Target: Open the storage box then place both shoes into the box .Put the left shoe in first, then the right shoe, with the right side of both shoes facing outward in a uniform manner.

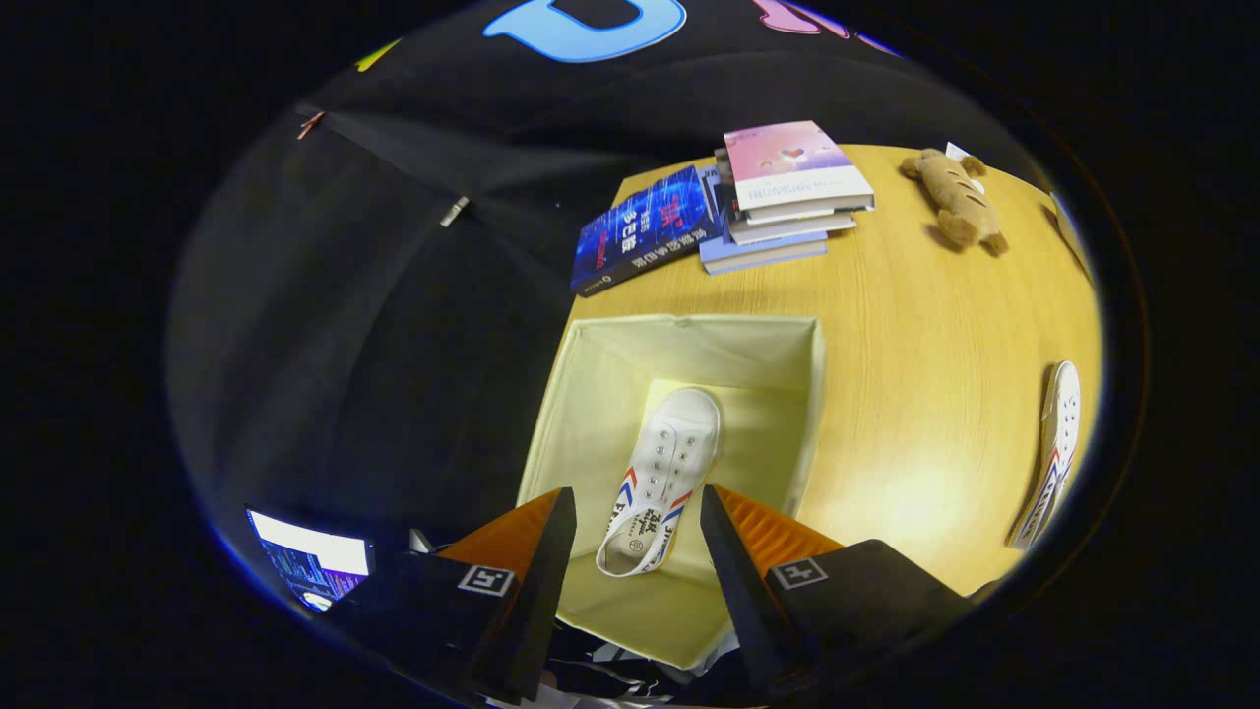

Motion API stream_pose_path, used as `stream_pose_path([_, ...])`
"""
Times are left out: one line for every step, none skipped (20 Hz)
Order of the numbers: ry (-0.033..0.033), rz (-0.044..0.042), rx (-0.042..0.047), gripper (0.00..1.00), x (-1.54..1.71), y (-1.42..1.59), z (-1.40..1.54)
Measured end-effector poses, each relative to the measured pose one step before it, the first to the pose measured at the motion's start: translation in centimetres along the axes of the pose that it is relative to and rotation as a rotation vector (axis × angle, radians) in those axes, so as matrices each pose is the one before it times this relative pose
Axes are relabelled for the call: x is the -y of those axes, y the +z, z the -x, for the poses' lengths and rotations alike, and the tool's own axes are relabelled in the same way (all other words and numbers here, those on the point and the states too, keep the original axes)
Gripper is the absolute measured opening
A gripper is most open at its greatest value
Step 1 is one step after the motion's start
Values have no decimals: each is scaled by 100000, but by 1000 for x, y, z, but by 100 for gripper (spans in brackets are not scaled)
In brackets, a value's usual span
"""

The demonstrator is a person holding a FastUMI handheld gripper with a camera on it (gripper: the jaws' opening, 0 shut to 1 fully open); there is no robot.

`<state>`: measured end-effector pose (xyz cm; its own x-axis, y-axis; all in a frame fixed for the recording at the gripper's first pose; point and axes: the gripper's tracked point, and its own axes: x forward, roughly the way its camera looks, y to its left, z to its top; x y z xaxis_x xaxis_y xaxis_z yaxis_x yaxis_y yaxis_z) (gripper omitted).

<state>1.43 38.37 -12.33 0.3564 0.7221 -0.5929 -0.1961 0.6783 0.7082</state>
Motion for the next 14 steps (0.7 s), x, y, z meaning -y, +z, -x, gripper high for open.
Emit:
stream_pose_path([1009, -287, 1821, 79, 739, 607, 1692])
stream_pose_path([423, 172, 2225, 79, 999, 850, 1642])
stream_pose_path([-532, 467, 2210, 79, 1353, 756, 1602])
stream_pose_path([-1323, 258, 2035, 79, 1665, 663, 1541])
stream_pose_path([-2068, -37, 1903, 79, 2010, 639, 1510])
stream_pose_path([-2847, -181, 1453, 79, 2230, 501, 1321])
stream_pose_path([-3259, -42, 1424, 79, 2548, 453, 1151])
stream_pose_path([-4163, 670, 669, 79, 2902, 271, 988])
stream_pose_path([-5139, 821, 21, 79, 3445, -147, 618])
stream_pose_path([-6219, 85, -790, 79, 3885, -315, 360])
stream_pose_path([-4969, -374, -1401, 79, 3297, -511, -105])
stream_pose_path([-4917, -1325, -1906, 79, 3000, -644, -332])
stream_pose_path([-4040, -1441, -2164, 79, 2897, -715, -535])
stream_pose_path([-3911, -1365, -2527, 79, 2559, -763, -721])
